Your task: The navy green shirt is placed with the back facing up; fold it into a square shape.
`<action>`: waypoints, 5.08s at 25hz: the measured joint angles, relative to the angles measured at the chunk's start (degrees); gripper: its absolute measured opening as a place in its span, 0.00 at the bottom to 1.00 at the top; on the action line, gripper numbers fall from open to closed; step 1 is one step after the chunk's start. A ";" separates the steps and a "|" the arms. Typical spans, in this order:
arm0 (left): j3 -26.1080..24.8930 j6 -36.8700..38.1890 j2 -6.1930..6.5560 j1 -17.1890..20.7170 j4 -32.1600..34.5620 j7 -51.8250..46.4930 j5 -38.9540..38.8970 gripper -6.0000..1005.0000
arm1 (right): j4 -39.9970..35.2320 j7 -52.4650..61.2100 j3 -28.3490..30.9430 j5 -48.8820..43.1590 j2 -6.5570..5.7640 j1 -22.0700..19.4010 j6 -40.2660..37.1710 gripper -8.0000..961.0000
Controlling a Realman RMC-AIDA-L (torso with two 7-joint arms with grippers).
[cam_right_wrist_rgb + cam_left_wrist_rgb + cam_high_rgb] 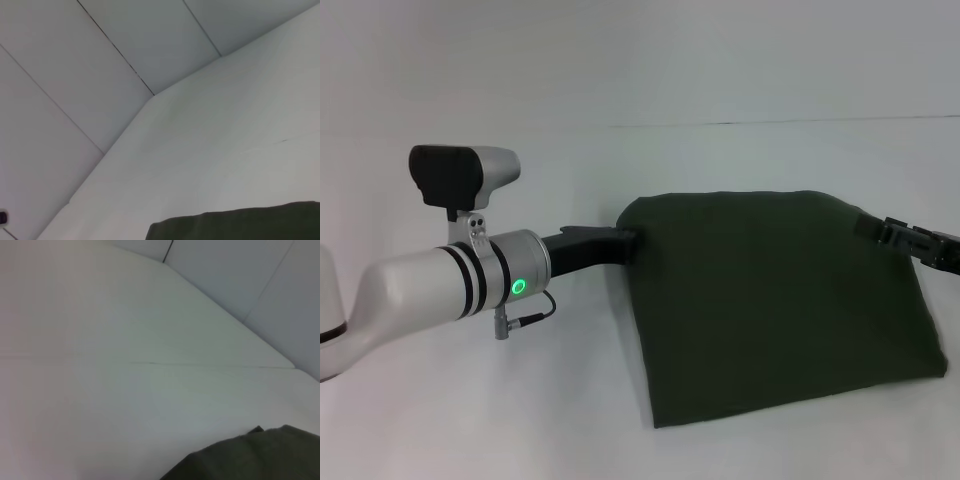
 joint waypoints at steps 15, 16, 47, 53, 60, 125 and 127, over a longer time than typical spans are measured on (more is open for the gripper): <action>-0.15 -1.37 0.09 -0.04 3.39 -0.39 -0.10 0.01 | 0.00 -0.18 0.00 0.00 0.09 0.37 0.28 0.89; -0.15 -1.39 0.12 -0.16 3.52 -0.45 -0.10 0.01 | 0.00 -0.18 0.00 0.00 0.09 0.41 0.28 0.89; -0.82 -6.83 0.32 -0.09 5.35 -2.66 -0.10 0.04 | 0.00 0.10 -0.05 0.00 -0.10 0.62 -0.23 0.89; -0.86 -4.82 0.05 1.51 6.42 -2.65 -1.64 0.05 | 0.00 -0.04 -0.32 0.00 -0.04 0.84 0.05 0.89; -0.86 3.49 0.11 8.33 10.54 -2.47 -11.67 0.05 | 0.00 -0.42 -0.30 0.00 0.02 1.74 0.57 0.88; 2.15 43.16 0.27 25.26 11.08 21.08 -17.85 0.78 | 10.85 -3.95 -33.47 -4.41 2.91 21.88 48.43 0.05; 2.15 43.15 0.32 25.21 11.07 21.08 -17.85 0.78 | 10.75 -4.16 -33.57 -4.22 2.97 21.81 48.56 0.05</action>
